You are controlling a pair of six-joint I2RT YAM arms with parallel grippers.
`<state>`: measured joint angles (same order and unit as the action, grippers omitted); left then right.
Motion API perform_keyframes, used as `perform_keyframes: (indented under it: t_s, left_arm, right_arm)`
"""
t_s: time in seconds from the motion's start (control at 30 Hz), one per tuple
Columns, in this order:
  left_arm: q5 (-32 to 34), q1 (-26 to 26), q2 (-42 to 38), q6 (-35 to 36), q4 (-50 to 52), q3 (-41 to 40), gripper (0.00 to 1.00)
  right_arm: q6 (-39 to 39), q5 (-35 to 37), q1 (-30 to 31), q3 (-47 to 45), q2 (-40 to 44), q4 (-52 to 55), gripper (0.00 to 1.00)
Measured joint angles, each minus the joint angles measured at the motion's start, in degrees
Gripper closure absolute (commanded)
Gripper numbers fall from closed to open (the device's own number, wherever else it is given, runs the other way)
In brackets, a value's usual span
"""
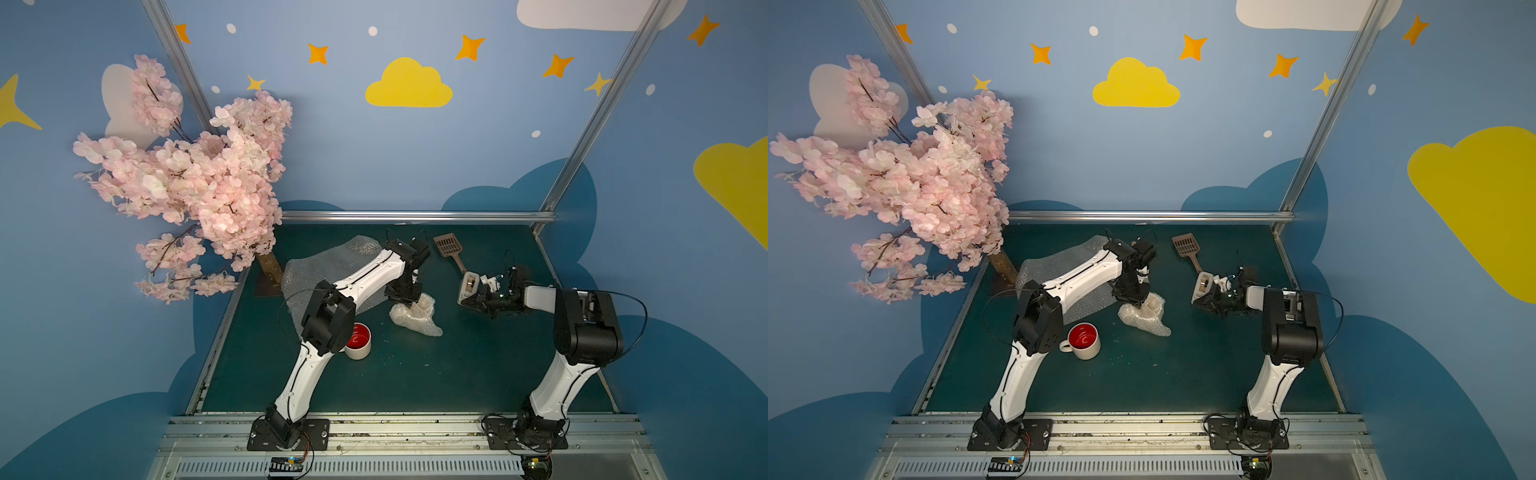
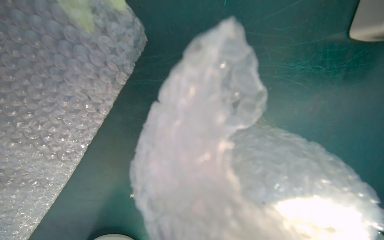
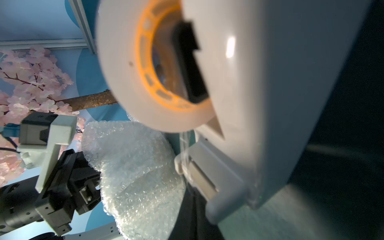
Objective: Wrap mugs in bubble wrap
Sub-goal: Tear off the tape using the Tape Cutter.
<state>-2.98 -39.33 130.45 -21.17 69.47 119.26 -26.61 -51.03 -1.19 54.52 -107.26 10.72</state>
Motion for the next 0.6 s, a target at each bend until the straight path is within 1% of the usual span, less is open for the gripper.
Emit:
perform_keyframes:
  t_s: [0.3, 0.6]
  left_arm:
    - [0.0, 0.0, 0.0, 0.0, 0.0, 0.0, 0.78]
    - [0.0, 0.0, 0.0, 0.0, 0.0, 0.0, 0.78]
  right_arm:
    - [0.6, 0.9, 0.2, 0.1, -0.7, -0.5, 1.00]
    - [3.1, 5.4, 1.0, 4.2, -0.6, 7.9, 1.00]
